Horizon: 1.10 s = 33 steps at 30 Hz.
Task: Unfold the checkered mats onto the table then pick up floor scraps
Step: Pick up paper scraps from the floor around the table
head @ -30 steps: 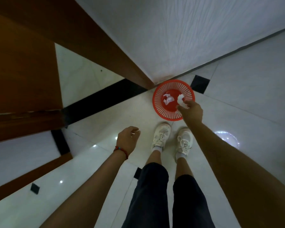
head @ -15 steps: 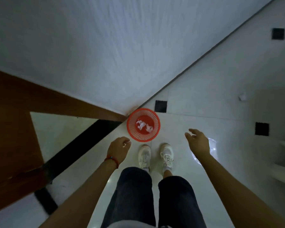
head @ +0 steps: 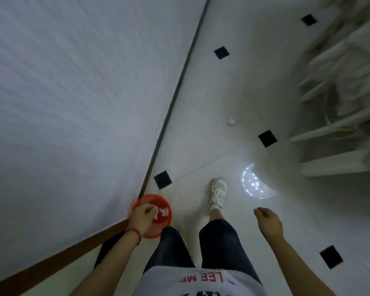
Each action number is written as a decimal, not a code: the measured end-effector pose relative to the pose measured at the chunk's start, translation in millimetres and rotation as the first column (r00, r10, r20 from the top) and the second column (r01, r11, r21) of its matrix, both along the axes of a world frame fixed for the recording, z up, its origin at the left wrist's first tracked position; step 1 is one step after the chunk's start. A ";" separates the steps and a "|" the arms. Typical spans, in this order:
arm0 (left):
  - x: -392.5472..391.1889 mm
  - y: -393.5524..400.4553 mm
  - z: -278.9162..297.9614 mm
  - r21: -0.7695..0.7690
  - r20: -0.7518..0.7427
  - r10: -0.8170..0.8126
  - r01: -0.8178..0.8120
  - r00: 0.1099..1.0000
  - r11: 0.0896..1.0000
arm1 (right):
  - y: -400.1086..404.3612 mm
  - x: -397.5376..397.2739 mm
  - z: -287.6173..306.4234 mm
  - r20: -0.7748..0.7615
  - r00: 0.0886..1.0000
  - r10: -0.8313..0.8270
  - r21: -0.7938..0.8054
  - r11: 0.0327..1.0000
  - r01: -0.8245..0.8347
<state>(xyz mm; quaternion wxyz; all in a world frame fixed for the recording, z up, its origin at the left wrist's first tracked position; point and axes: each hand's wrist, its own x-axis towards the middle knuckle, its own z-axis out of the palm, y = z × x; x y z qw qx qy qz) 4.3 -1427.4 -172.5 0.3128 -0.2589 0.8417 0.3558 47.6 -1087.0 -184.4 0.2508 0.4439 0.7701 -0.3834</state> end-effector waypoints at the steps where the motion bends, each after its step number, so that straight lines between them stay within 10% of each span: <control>1: -19.2 13.5 -0.3 0.011 0.004 0.014 -0.014 1.000 1.000 | 11.1 -9.3 -2.2 0.007 1.000 -0.029 -0.010 1.000 0.029; 17: -222.3 125.7 -6.4 0.060 0.105 0.061 -0.068 0.993 0.996 | 125.0 -253.0 0.7 -0.106 0.987 -0.124 -0.094 0.989 0.114; 33: -510.4 210.2 -108.9 0.092 0.100 -0.279 0.270 0.955 0.958 | 138.2 -429.5 -117.6 0.062 0.987 -0.149 -0.148 0.976 0.157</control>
